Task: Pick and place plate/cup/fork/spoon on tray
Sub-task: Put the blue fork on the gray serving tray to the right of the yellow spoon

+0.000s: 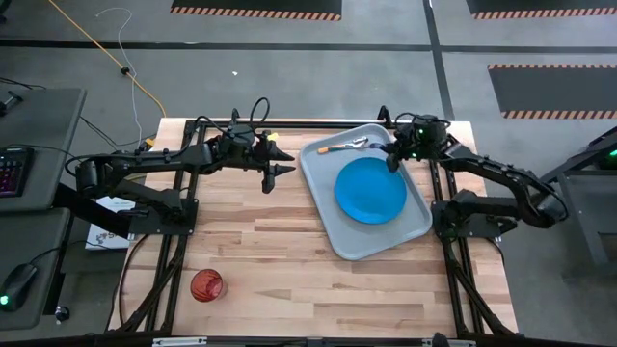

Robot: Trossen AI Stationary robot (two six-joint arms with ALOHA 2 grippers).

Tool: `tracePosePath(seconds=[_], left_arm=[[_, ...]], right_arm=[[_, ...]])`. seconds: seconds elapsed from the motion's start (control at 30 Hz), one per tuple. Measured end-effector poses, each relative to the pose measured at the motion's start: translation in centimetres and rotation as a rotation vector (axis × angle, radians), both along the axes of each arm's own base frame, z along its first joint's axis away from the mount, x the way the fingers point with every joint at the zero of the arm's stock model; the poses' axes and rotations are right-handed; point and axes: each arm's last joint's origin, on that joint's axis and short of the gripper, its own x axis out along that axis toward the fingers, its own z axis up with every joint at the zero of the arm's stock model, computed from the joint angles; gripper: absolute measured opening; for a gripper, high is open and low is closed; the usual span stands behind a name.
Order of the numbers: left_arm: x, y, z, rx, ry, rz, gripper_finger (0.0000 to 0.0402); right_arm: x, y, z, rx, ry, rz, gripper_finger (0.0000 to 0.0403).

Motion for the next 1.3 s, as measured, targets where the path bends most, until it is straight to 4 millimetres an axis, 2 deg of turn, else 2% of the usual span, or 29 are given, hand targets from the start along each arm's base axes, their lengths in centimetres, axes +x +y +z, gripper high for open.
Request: tracePosePath(seconds=[0.23, 0.5, 0.97, 1.3], left_arm=[[0.0, 0.0, 0.0, 0.007, 0.0, -0.003, 0.0133], [0.0, 0.0, 0.0, 0.016, 0.0, -0.006, 0.0133], [0.0, 0.0, 0.0, 0.015, 0.0, -0.006, 0.0133], [0.1, 0.0, 0.2, 0.021, -0.017, -0.006, 0.0133]], right_arm=[[1.4, -1.8, -2.5, 0.013, 0.031, 0.016, 0.0], [2.0, -2.6, -5.0, 0.071, 0.073, 0.022, 0.0], [2.1, -2.9, -5.7, 0.085, 0.085, 0.017, 0.0], [0.9, -3.6, -5.7, 0.108, 0.069, 0.092, 0.0]])
